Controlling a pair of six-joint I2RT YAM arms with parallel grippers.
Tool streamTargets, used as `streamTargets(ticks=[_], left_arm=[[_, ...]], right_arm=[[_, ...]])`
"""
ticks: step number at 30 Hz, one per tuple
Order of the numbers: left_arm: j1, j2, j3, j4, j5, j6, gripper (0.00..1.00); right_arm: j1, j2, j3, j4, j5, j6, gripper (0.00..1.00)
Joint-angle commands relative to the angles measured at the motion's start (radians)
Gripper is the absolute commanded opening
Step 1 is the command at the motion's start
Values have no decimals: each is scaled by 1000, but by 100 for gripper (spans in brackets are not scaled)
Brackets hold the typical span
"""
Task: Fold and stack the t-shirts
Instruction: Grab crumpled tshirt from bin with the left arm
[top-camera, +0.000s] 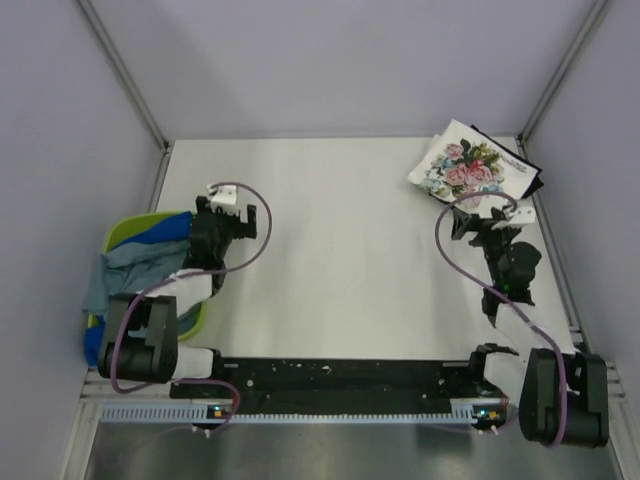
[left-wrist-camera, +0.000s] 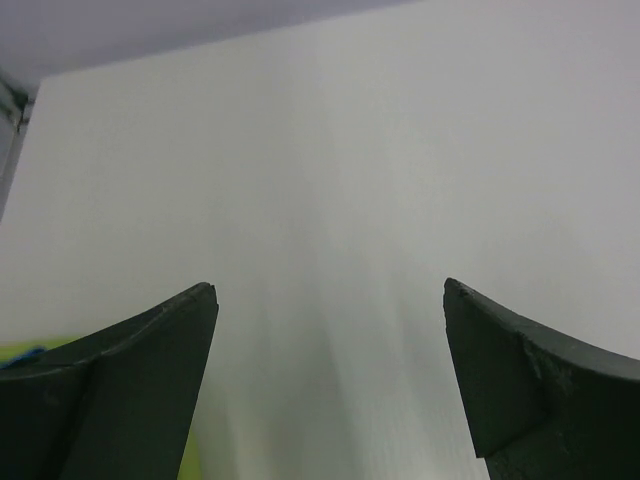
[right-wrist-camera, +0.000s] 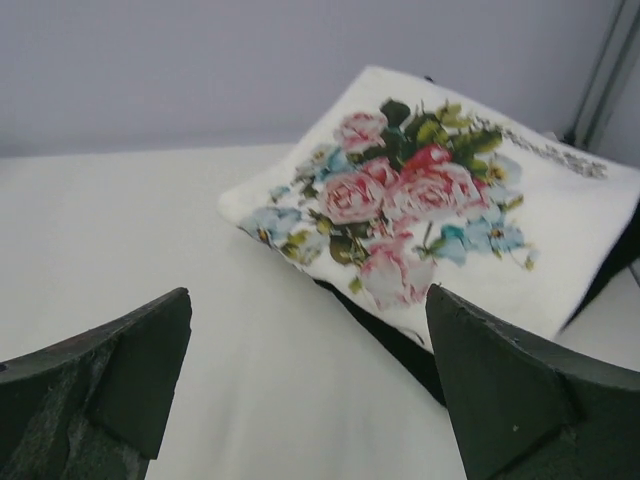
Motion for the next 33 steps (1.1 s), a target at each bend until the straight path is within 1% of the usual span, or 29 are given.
streamTargets(ticks=[1,2,4,7,8,10,11,12,13,15,17,19,22,24,25,26,29,33], left_arm=[[4,-117,267,-458,226,111,97],[4,-127,319,-553,255,123,96],[4,-134,457,-797,289,152,95],[4,-150,662,-1132,281,199,94],[4,-153,733,-1247,260,227,95],[9,-162,854,-1436,145,270,96],[22,-165,884,-1518,90,299,97],[42,-176,890,-1566,29,330,97],[74,-188,876,-1599,-60,357,97],[183,-220,829,-1626,-105,416,98],[313,-239,794,-1665,-87,468,98],[439,-246,768,-1715,-52,512,96],[544,-263,715,-1726,-16,575,95],[599,-253,680,-1694,34,624,95],[619,-236,665,-1664,37,635,95],[630,-210,654,-1631,25,640,92],[637,-130,672,-1608,28,654,82],[633,-82,685,-1526,96,710,80]], right_arm=[[7,-85,175,-157,-181,88,98],[9,-94,224,-238,-227,102,98],[12,-111,326,-370,-296,126,98],[24,-142,424,-481,-394,152,97],[30,-154,449,-501,-428,163,97],[52,-176,479,-546,-466,184,96],[64,-182,496,-576,-482,191,96],[76,-183,512,-610,-500,192,95],[90,-183,527,-641,-517,189,95],[133,-182,547,-693,-563,172,94],[157,-188,553,-722,-598,154,94],[180,-191,553,-727,-612,143,94],[222,-182,558,-727,-625,128,94],[239,-168,565,-730,-626,126,93],[248,-159,570,-734,-628,123,93],[257,-154,576,-741,-631,120,93],[271,-156,591,-764,-631,105,93],[276,-166,588,-779,-617,96,92]])
